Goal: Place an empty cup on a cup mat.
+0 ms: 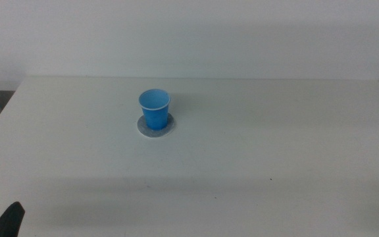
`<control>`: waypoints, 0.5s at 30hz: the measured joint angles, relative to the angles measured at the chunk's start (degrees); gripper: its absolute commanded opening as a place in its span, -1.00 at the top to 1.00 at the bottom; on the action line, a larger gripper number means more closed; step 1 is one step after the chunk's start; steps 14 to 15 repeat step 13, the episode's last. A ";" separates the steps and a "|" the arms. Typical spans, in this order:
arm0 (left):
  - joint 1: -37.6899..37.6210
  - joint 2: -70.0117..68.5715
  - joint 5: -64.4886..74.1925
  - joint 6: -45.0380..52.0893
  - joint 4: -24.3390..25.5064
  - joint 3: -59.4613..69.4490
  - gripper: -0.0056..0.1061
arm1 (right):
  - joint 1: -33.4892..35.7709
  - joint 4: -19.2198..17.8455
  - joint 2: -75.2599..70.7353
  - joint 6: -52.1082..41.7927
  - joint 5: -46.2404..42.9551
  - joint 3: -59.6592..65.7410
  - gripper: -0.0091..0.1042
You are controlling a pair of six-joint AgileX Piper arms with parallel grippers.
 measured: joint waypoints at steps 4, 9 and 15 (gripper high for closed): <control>0.00 -0.13 -0.39 -0.12 0.00 0.35 -0.78 | 0.00 0.00 0.00 0.00 0.00 0.00 -0.80; 0.00 -0.13 -1.06 -0.23 0.00 0.35 -0.78 | 0.00 0.00 0.00 0.00 0.00 0.00 -0.80; 0.00 -0.13 -1.15 -0.11 0.40 0.35 -0.78 | 0.00 0.00 0.00 0.00 0.00 0.00 -0.80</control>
